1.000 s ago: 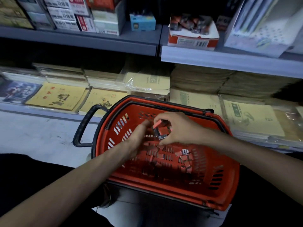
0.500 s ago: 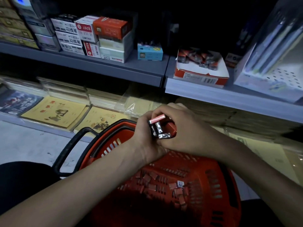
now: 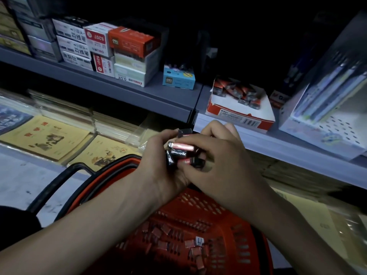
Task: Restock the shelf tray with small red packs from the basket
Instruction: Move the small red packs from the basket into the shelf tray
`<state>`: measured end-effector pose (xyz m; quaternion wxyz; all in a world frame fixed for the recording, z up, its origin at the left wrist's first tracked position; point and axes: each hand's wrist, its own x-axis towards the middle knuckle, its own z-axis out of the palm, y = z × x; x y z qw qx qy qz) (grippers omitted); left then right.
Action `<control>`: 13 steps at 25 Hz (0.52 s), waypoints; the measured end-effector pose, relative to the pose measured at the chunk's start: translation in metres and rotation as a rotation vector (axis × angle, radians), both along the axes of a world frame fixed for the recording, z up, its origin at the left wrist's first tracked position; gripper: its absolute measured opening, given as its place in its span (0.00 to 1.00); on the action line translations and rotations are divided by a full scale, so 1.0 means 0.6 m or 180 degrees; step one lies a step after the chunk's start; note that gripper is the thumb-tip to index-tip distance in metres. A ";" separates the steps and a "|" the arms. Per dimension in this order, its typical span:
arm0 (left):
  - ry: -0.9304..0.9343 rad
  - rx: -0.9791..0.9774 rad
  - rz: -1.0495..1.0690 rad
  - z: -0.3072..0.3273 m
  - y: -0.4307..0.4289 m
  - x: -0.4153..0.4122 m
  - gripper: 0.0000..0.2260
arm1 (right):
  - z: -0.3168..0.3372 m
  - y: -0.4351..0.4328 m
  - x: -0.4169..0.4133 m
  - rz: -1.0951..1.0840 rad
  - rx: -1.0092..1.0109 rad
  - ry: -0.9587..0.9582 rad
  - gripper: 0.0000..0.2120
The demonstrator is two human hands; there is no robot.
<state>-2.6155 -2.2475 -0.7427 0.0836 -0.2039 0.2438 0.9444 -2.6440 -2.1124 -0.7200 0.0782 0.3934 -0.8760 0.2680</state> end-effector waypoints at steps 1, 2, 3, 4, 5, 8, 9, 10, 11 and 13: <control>0.0018 0.0027 0.0058 0.000 -0.001 0.000 0.19 | 0.000 -0.002 0.001 -0.0005 -0.0058 -0.0079 0.19; 0.0027 0.0059 0.0096 0.001 -0.001 0.001 0.21 | 0.001 -0.003 0.003 0.0009 -0.0087 -0.0151 0.19; 0.0031 0.0117 0.0094 0.004 0.000 0.003 0.24 | 0.002 -0.003 0.005 0.0015 -0.0087 -0.0166 0.20; 0.0036 0.0203 0.0070 0.008 0.000 0.005 0.25 | 0.005 -0.002 0.007 -0.0005 -0.0067 -0.0130 0.21; 0.0016 0.0288 0.0039 0.012 0.000 0.008 0.24 | 0.007 -0.001 0.008 -0.0049 -0.0053 -0.0106 0.21; -0.0058 0.0428 0.0003 0.014 -0.003 0.015 0.14 | 0.008 0.002 0.013 -0.0159 -0.0219 -0.0171 0.18; -0.0090 0.0436 0.0037 0.015 -0.004 0.014 0.12 | 0.008 0.003 0.013 -0.0181 -0.0362 -0.0188 0.17; -0.0121 0.0443 0.0094 0.015 -0.005 0.013 0.12 | 0.010 0.004 0.013 -0.0205 -0.0576 -0.0263 0.15; -0.0153 0.0474 0.0169 0.017 -0.006 0.011 0.14 | 0.013 0.006 0.012 -0.0232 -0.0848 -0.0412 0.13; -0.0227 0.0638 0.0374 0.026 -0.011 0.010 0.15 | 0.031 0.011 0.008 -0.0342 -0.1402 -0.0766 0.10</control>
